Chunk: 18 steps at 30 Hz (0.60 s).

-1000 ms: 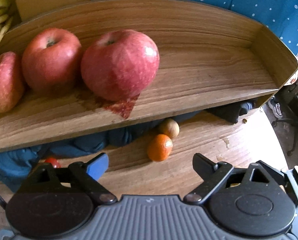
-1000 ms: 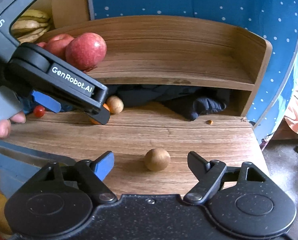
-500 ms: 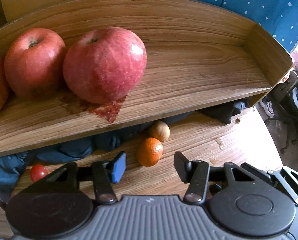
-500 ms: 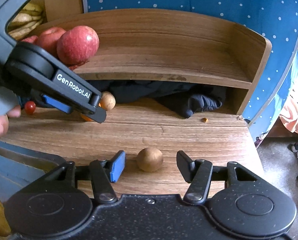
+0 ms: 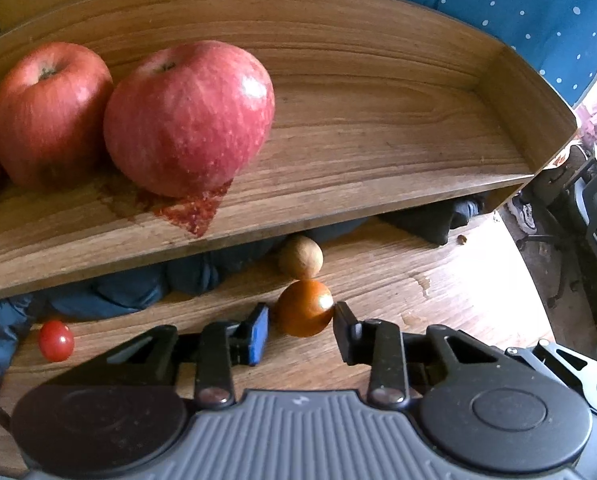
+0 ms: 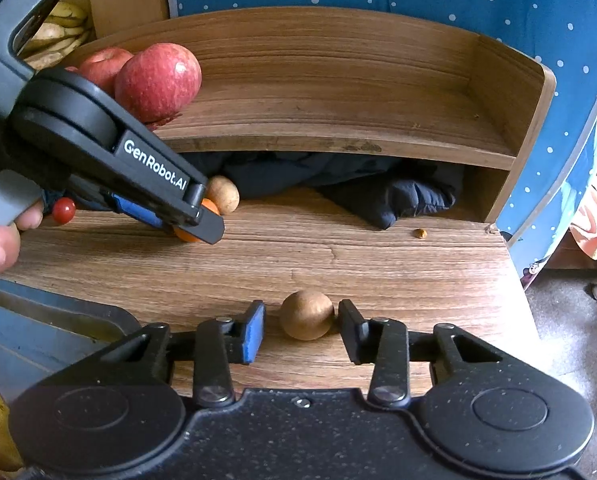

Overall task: Organize fruits
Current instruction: 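Grasp the small orange with the left tool while the right tool grasps the brown round fruit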

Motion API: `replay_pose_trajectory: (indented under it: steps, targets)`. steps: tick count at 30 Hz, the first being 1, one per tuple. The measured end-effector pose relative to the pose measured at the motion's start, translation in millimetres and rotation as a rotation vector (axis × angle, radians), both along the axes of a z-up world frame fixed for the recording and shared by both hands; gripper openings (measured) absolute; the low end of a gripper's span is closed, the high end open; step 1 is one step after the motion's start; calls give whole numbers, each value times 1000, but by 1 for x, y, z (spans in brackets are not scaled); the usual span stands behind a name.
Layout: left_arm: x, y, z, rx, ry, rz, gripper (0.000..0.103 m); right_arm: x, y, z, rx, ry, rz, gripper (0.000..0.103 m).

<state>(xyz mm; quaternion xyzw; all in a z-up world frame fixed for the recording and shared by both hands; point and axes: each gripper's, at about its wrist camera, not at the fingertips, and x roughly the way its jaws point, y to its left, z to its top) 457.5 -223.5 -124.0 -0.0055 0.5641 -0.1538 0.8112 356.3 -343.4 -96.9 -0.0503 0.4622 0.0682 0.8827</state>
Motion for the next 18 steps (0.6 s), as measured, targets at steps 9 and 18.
replay_pose_trajectory:
  steps: [9,18]
  targets:
    - [-6,1,2,1,-10,1,33,-2,0,1,-2,-2,-1,31]
    - [-29,9,15,6,-6,17,32,-11,1,8,21,-7,21,31]
